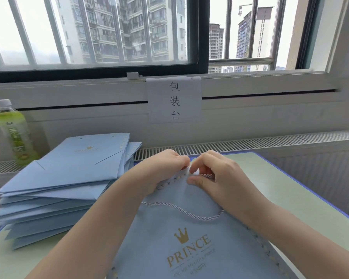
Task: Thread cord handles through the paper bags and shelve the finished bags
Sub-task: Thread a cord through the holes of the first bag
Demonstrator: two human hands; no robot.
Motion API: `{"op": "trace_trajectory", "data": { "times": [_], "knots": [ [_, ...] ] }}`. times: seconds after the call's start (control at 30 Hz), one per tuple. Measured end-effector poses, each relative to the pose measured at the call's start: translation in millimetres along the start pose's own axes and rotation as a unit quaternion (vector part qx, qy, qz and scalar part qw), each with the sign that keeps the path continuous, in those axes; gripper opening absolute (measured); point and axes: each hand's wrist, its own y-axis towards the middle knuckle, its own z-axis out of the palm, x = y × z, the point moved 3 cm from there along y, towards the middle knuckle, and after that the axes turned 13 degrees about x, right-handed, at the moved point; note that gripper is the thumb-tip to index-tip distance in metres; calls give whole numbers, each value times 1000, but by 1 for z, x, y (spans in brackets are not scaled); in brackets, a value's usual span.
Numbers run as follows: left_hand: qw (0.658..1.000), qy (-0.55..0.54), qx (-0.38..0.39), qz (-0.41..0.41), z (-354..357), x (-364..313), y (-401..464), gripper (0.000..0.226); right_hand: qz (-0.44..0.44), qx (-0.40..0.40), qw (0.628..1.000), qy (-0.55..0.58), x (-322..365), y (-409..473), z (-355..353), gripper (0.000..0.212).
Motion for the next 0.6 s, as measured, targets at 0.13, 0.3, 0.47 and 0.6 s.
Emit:
{"op": "trace_trajectory", "data": {
  "times": [0.13, 0.3, 0.47, 0.6],
  "knots": [
    [999, 13, -37, 8, 2, -1, -1, 40, -22, 0, 999, -50, 2, -2, 2, 21],
    [996, 18, -65, 49, 5, 0, 0, 38, -29, 12, 997, -66, 5, -2, 3, 21],
    [981, 99, -116, 120, 5, -5, -1, 52, -14, 25, 995, -92, 5, -4, 4, 17],
    [978, 86, -108, 154, 3, -4, 0, 48, -17, 17, 996, -86, 6, -6, 4, 10]
  ]
}}
